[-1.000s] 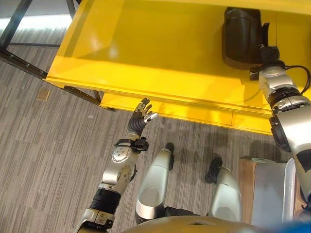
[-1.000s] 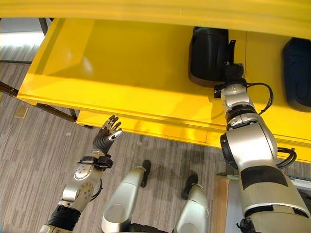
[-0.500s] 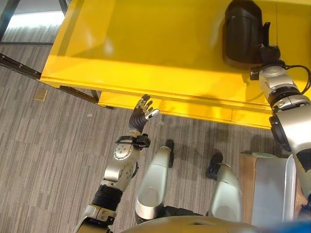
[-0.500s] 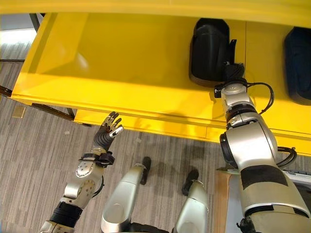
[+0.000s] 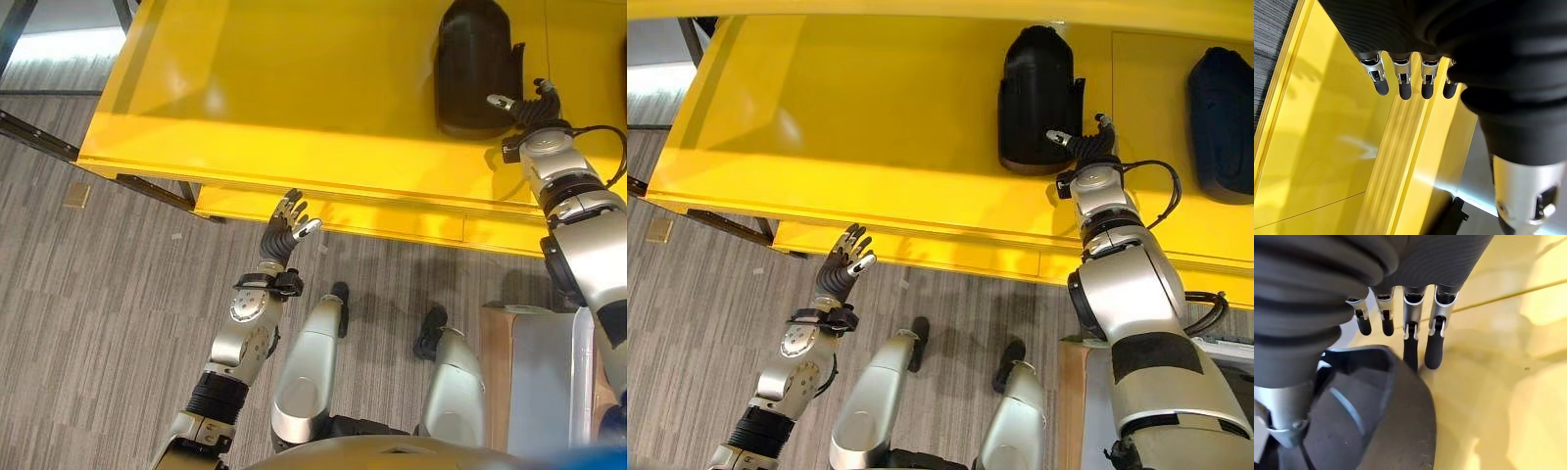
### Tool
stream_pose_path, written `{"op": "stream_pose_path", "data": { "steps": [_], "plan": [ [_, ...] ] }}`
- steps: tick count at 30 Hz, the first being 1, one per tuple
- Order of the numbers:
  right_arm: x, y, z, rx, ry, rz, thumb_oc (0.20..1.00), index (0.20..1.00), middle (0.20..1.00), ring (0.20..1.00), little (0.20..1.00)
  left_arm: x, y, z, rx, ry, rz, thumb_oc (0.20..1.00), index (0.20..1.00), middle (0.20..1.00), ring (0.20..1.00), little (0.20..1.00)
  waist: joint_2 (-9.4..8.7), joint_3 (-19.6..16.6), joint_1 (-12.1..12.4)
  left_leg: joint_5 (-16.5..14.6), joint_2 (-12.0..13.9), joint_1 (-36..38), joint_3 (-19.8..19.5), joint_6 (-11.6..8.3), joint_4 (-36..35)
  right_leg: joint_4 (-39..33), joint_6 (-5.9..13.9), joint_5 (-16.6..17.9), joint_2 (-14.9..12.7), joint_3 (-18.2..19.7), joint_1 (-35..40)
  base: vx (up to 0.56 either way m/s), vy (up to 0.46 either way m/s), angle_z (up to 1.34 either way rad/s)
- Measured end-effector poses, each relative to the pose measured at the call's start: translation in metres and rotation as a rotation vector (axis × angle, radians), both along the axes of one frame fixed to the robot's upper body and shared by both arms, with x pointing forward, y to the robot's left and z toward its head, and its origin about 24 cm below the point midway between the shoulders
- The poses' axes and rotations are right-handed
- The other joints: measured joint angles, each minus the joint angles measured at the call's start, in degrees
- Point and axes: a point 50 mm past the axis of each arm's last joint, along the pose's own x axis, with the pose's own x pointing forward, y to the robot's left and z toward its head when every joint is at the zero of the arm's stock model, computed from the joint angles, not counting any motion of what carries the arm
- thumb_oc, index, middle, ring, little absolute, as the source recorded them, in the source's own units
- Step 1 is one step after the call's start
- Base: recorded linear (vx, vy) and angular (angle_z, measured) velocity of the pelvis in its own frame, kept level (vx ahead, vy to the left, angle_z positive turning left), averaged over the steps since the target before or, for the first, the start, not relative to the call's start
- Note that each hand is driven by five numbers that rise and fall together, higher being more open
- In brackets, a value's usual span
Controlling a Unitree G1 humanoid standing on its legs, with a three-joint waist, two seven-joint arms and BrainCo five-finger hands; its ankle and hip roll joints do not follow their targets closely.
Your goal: Move parts from the plastic box to the shelf.
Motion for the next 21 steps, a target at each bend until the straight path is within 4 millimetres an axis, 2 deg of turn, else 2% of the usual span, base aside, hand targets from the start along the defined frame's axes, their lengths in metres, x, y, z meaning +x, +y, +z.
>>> {"op": "stream_pose_path", "data": {
  "steps": [14,21],
  "plan": [
    [0.002,0.003,0.007,-0.023,-0.019,0.013,1.000,1.000,1.000,1.000,1.000,0.001,0.002,0.001,0.000,-0.004,0.009,1.000,1.000,1.000,1.000,1.000,-1.06,0.61,-0.90,0.00,0.13,0.66,0.37,0.04,0.15,-0.14,0.18,0.54,0.10,0.28,0.48,-0.01,-0.003,-0.01],
    [0.005,0.013,0.025,-0.051,-0.075,0.046,1.000,1.000,1.000,1.000,1.000,0.001,0.003,0.001,0.000,-0.004,0.010,1.000,1.000,1.000,1.000,1.000,-1.22,0.59,-1.70,0.13,0.85,3.50,0.68,0.03,-0.89,-2.42,0.14,1.50,1.10,0.37,3.62,-0.03,-0.013,-0.05]
  ]
}}
